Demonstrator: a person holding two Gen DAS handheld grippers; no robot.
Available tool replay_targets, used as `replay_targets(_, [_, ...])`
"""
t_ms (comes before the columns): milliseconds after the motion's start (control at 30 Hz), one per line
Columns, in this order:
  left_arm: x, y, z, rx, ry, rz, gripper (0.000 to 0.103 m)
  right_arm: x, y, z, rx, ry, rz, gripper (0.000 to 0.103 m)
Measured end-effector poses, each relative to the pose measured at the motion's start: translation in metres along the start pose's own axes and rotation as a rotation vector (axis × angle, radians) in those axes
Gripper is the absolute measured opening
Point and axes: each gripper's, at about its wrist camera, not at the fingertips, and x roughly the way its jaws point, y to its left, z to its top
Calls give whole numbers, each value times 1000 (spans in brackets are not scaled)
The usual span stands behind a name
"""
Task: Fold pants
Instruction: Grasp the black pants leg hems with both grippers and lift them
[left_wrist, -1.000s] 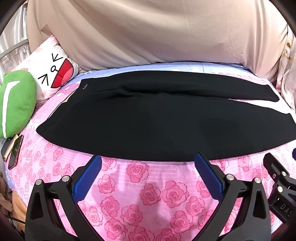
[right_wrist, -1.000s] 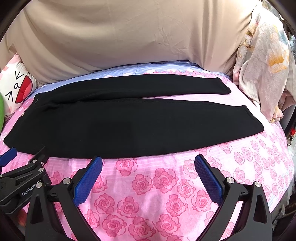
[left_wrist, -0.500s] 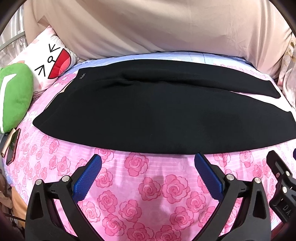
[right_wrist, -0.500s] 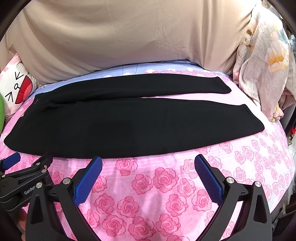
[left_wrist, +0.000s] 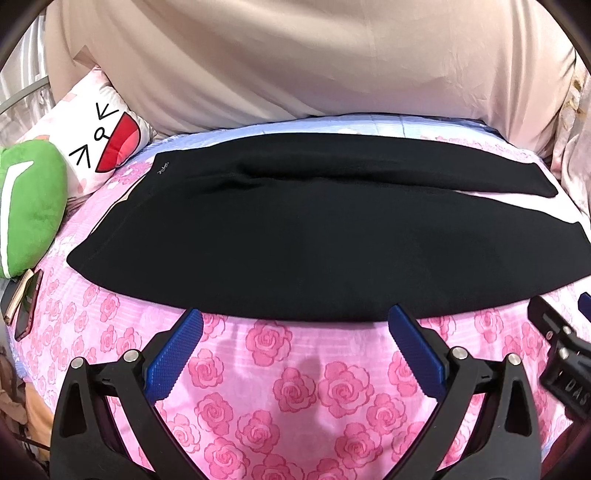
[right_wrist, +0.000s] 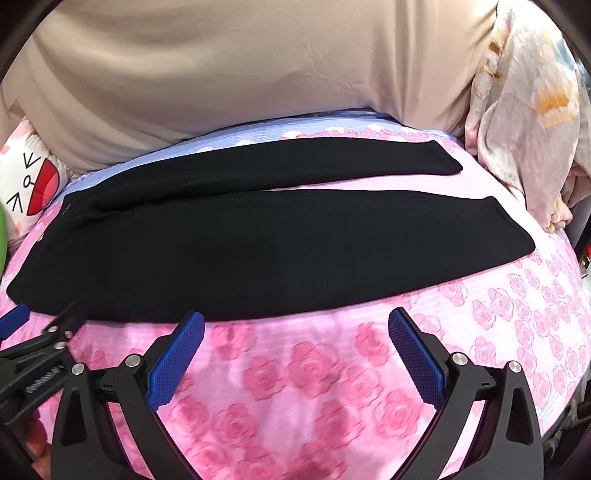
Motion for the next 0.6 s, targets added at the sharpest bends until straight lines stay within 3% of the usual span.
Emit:
replay_targets(167, [8, 0, 7, 11, -1, 20, 98, 22, -54, 36, 25, -27, 57, 98])
replay_targets(467, [28, 20, 29, -29, -15, 83, 98, 135, -209, 168, 120, 11, -60, 97])
replay_targets(600, [39, 25, 39, -42, -2, 93, 98, 184, -240, 208, 95, 32, -84, 97])
